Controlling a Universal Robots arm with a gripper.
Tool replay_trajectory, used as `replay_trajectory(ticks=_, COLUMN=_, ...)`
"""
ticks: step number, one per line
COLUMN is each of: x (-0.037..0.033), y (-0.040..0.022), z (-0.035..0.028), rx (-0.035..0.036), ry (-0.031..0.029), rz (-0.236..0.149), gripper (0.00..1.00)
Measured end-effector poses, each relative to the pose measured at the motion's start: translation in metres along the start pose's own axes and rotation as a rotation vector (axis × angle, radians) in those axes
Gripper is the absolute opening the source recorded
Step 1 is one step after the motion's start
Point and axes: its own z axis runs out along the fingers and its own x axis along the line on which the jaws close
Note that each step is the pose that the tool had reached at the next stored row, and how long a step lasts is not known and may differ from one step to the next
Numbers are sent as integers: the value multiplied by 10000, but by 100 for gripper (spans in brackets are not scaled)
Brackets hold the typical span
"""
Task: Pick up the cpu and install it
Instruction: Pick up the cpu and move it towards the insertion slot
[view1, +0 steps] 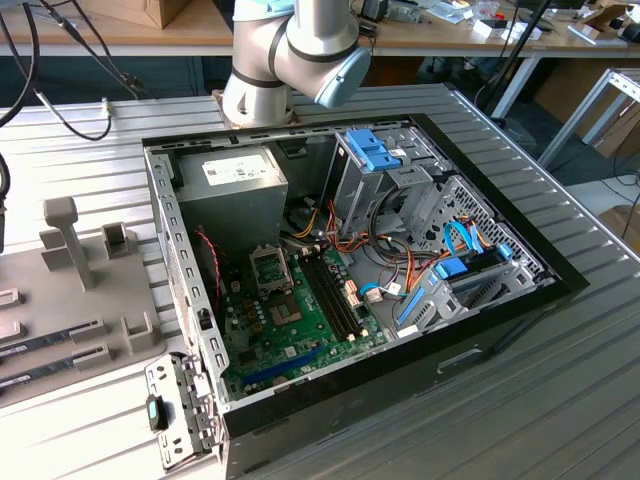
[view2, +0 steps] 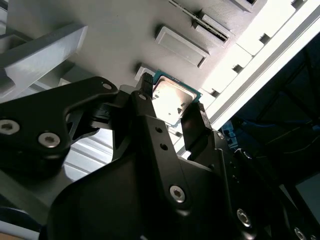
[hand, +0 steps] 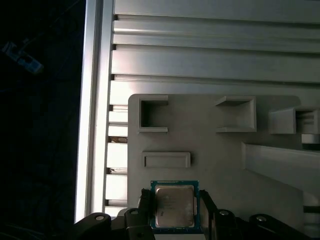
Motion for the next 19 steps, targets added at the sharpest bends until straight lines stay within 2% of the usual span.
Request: replay_trajectory(ticks=19, x=-2, y=4, z=-85, rx=-1, ry=0, rz=0, gripper=47)
